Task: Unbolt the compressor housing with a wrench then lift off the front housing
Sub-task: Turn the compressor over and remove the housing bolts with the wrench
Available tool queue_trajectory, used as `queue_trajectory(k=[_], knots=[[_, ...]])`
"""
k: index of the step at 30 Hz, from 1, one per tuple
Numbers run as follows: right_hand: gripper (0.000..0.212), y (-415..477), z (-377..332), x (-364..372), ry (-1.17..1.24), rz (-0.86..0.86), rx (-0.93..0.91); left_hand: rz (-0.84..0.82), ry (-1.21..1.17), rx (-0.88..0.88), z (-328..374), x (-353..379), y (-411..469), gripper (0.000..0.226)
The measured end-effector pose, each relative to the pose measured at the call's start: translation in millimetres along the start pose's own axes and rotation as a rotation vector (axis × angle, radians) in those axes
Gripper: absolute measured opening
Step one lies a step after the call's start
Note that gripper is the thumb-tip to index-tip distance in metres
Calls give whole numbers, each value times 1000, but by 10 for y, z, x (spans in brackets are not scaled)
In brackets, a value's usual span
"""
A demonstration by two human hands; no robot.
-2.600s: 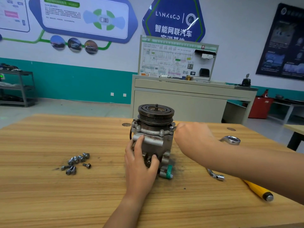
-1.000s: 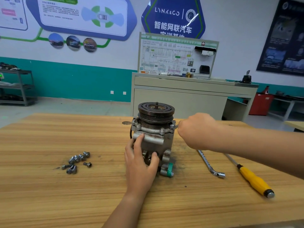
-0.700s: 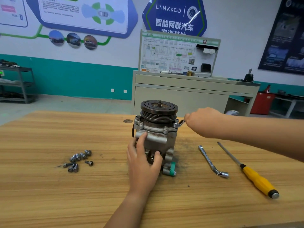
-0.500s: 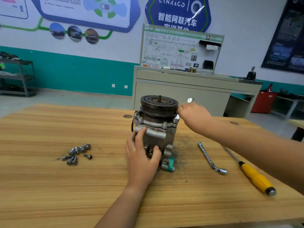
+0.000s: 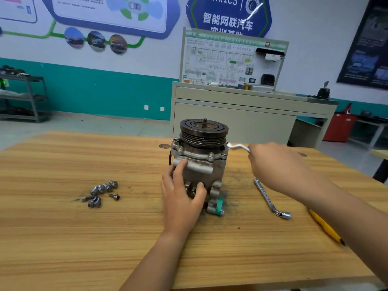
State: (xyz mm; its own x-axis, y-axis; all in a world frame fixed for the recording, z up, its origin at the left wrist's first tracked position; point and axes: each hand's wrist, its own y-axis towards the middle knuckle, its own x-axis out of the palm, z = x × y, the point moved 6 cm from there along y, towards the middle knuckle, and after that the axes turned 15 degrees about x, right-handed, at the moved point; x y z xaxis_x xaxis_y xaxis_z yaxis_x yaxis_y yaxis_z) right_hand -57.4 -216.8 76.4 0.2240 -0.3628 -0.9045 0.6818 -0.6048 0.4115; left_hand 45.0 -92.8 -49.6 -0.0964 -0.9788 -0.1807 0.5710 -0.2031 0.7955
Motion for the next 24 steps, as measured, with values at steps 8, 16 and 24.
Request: queue_trajectory(k=[8, 16, 24], knots=[[19, -121, -351, -94, -327, -10, -220, 1, 6, -17, 20, -11, 0, 62], [16, 136, -133, 51, -411, -66, -363, 1, 0, 19, 79, -35, 7, 67], [28, 576, -281, 244, -296, 238, -469, 35, 9, -33, 20, 16, -5, 61]])
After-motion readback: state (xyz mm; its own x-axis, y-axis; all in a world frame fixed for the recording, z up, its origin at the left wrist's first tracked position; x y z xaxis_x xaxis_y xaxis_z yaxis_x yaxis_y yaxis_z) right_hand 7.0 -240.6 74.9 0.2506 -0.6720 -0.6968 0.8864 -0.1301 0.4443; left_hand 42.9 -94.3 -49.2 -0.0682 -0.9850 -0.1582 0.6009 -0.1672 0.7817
